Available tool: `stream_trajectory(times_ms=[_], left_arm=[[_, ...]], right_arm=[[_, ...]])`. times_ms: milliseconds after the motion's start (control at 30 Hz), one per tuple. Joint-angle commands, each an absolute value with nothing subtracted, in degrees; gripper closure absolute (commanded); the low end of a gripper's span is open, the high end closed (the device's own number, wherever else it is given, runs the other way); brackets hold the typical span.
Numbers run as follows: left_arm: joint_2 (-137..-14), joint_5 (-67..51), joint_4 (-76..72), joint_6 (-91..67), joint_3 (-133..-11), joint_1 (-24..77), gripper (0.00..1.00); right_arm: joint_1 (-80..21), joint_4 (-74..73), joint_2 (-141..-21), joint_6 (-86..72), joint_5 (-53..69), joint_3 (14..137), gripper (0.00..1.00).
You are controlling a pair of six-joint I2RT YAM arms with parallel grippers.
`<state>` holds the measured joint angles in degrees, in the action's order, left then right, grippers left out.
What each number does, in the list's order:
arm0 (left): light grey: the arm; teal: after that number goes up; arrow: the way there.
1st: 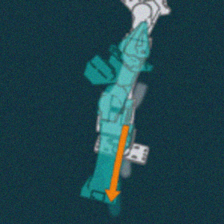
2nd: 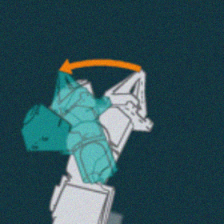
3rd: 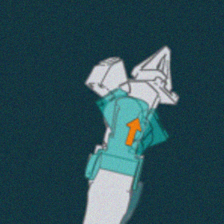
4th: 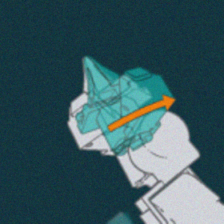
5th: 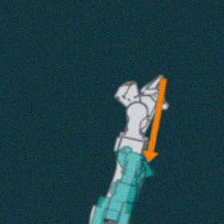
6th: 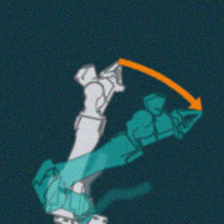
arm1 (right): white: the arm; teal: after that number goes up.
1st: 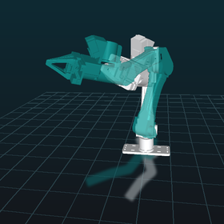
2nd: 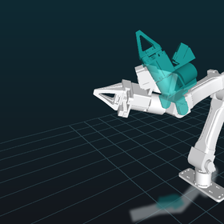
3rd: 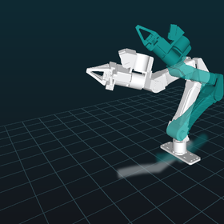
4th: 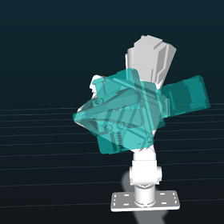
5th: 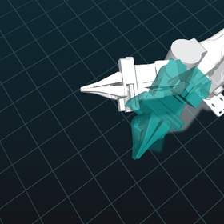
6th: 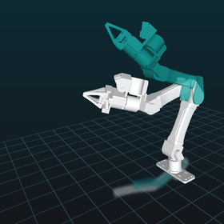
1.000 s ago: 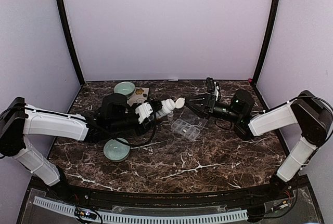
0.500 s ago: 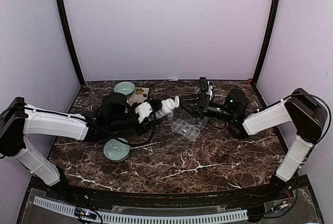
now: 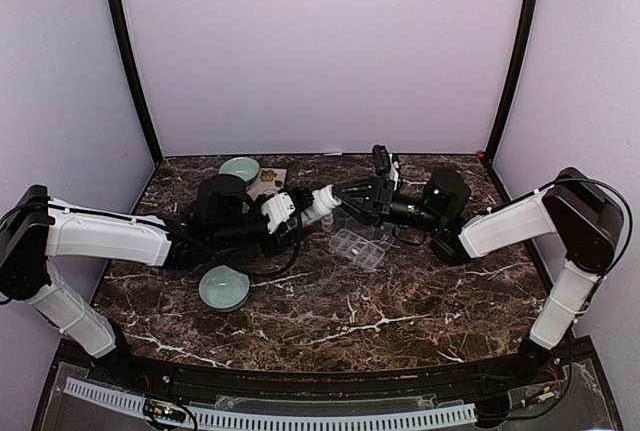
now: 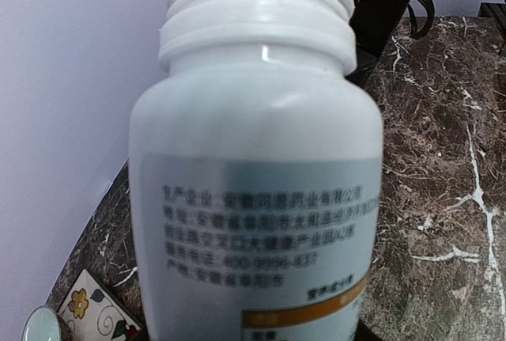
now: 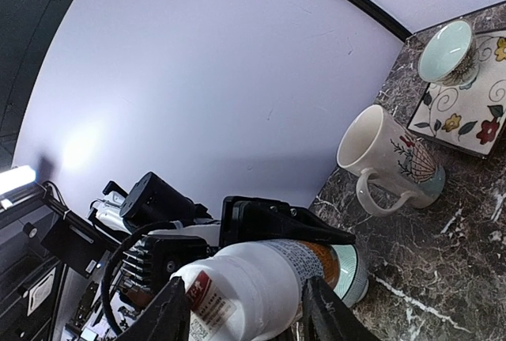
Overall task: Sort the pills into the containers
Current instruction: Close the lid of the pill bottle on the pill bottle.
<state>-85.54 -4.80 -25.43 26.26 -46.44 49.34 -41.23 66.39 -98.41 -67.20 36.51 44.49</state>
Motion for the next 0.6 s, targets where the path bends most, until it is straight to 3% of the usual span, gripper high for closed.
stream_trajectory(times_ms=[0,567], left_arm=[[-85.43,-6.21,-24.94,25.32,-48.84,49.00,1.00],[-85.26,-7.29,-23.80,24.26,-49.62,48.43,1.00]], right_arm=[[-42.70,67.43,-99.66,-66.88,37.31,45.97,0.50],[-44.51,66.09,-100.34,-65.64,37.67,46.50,0.43]])
